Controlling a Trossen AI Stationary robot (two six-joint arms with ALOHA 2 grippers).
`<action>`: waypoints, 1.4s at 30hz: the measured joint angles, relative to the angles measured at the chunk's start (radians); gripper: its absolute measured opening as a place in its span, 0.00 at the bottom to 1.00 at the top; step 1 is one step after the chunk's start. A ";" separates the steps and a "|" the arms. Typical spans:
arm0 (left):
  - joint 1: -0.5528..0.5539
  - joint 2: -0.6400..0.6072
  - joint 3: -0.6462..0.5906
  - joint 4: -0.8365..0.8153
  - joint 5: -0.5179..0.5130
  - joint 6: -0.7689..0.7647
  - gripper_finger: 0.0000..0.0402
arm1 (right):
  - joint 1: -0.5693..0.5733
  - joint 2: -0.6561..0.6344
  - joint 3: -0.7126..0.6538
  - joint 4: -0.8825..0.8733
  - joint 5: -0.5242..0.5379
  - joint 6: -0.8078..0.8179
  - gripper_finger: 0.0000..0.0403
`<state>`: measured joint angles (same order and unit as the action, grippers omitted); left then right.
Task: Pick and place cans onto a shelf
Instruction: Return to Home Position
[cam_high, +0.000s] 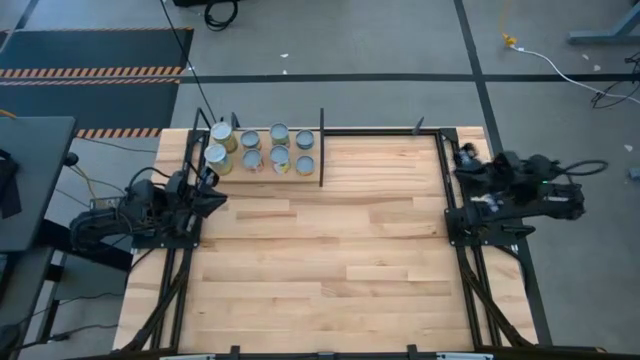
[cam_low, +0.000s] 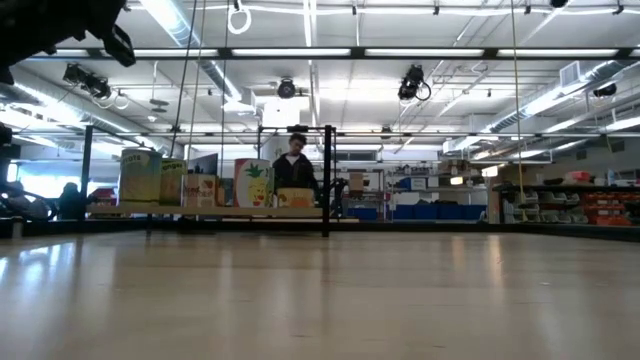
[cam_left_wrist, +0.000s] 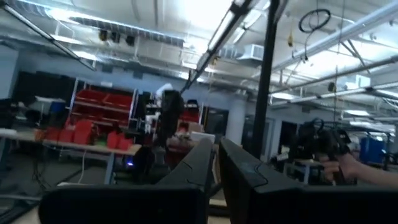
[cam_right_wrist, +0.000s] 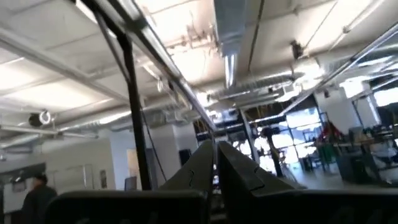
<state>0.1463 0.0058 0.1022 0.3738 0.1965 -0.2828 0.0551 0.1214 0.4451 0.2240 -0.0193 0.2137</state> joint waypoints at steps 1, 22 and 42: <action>0.000 0.000 0.001 -0.001 -0.012 -0.006 0.09 | 0.000 -0.042 0.001 -0.028 0.009 -0.001 0.07; 0.002 0.108 0.001 -0.231 -0.222 -0.067 0.09 | 0.004 -0.041 -0.351 -0.126 0.038 0.176 0.07; -0.045 0.134 -0.044 -0.263 -0.312 0.088 0.09 | 0.000 -0.112 -0.438 -0.211 0.024 -0.161 0.07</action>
<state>0.1009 0.1395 0.0578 0.1106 -0.1151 -0.1950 0.0554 0.0093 0.0069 0.0126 0.0051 0.0522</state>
